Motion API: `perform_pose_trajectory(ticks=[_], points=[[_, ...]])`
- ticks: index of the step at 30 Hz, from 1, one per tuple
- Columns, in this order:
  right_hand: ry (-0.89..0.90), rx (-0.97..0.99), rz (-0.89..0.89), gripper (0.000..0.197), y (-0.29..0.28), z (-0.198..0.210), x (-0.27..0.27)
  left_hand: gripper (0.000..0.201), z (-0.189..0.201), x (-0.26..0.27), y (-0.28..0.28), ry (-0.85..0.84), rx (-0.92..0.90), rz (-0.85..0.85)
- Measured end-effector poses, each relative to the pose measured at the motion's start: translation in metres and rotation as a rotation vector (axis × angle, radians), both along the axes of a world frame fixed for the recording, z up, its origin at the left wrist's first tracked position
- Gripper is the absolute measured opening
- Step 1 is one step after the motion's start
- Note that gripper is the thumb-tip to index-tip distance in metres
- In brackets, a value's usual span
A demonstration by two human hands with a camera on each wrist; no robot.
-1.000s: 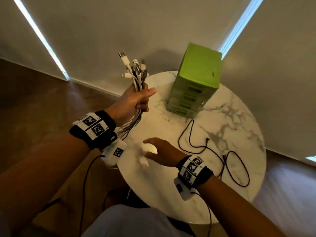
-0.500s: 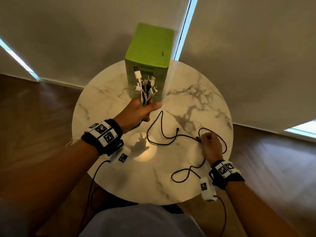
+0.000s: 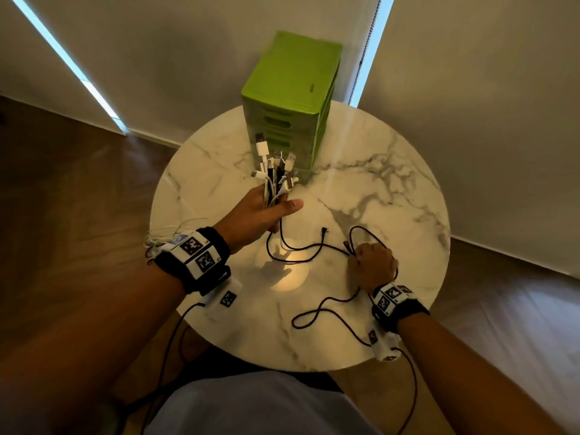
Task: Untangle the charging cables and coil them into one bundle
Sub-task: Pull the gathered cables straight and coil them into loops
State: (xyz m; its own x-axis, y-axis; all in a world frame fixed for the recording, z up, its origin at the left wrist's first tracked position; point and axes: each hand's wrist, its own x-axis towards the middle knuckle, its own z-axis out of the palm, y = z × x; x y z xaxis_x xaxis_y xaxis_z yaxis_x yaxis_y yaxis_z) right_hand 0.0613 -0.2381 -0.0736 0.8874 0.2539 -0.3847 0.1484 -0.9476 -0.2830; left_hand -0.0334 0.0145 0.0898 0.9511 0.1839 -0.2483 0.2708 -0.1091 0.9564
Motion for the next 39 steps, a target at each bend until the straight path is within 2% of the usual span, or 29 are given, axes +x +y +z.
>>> perform_pose_trajectory(ticks=[2, 5, 6, 9, 12, 18, 22, 24, 25, 27, 28, 29, 30, 33, 35, 37, 39], points=[[-0.027, 0.124, 0.013, 0.024, 0.017, 0.017, 0.007, 0.036, -0.001, -0.001, -0.002, -0.001, 0.011, 0.003], [0.133, 0.598, -0.091, 0.019, 0.039, 0.048, 0.018, 0.034, -0.003, 0.002, -0.001, -0.005, 0.02, 0.003], [0.18, 0.698, -0.115, 0.017, 0.045, 0.06, 0.02, 0.032, -0.004, 0.004, 0.001, -0.006, 0.019, 0.006], [0.236, 0.844, -0.059, 0.015, 0.06, 0.089, 0.018, 0.025, -0.009, 0.012, 0.007, -0.014, -0.001, 0.018], [0.277, 0.945, -0.033, 0.013, 0.071, 0.107, 0.007, 0.01, -0.015, 0.019, 0.01, -0.015, -0.017, 0.025], [0.245, 1.05, -0.061, 0.01, 0.092, 0.132, -0.012, 0.025, -0.025, 0.029, 0.016, -0.04, -0.055, 0.054], [0.201, 1.009, -0.132, 0.01, 0.097, 0.138, -0.014, 0.018, -0.023, 0.033, 0.029, -0.031, -0.076, -0.022], [0.08, 0.837, -0.231, 0.016, 0.095, 0.128, -0.007, 0.014, -0.021, 0.035, 0.039, -0.035, -0.087, -0.007], [-0.011, 0.662, -0.262, 0.027, 0.092, 0.121, -0.002, 0.013, -0.021, 0.037, 0.045, -0.032, -0.105, 0.007], [-0.192, 0.402, -0.25, 0.047, 0.089, 0.119, 0.001, 0.017, -0.017, 0.039, 0.057, -0.02, -0.123, 0.015], [-0.292, 0.395, -0.186, 0.051, 0.09, 0.121, -0.001, 0.019, -0.015, 0.04, 0.062, -0.014, -0.12, 0.018], [-0.357, 0.447, -0.084, 0.051, 0.097, 0.124, -0.005, 0.02, -0.013, 0.042, 0.068, -0.01, -0.116, 0.024], [-0.347, 0.523, 0.028, 0.048, 0.105, 0.128, -0.01, 0.018, -0.012, 0.043, 0.072, -0.011, -0.118, 0.034], [-0.008, 0.585, 0.209, 0.042, 0.138, 0.133, -0.03, 0.008, -0.006, 0.042, 0.076, -0.032, -0.16, 0.058], [0.097, 0.648, 0.188, 0.035, 0.153, 0.129, -0.039, 0.006, -0.003, 0.039, 0.078, -0.036, -0.216, 0.069], [0.021, 0.741, 0.119, 0.03, 0.159, 0.125, -0.043, 0.008, -0.001, 0.036, 0.081, -0.053, -0.267, 0.103], [-0.075, 0.845, -0.011, 0.029, 0.159, 0.125, -0.045, 0.021, 0.002, 0.035, 0.084, -0.051, -0.323, 0.16]])
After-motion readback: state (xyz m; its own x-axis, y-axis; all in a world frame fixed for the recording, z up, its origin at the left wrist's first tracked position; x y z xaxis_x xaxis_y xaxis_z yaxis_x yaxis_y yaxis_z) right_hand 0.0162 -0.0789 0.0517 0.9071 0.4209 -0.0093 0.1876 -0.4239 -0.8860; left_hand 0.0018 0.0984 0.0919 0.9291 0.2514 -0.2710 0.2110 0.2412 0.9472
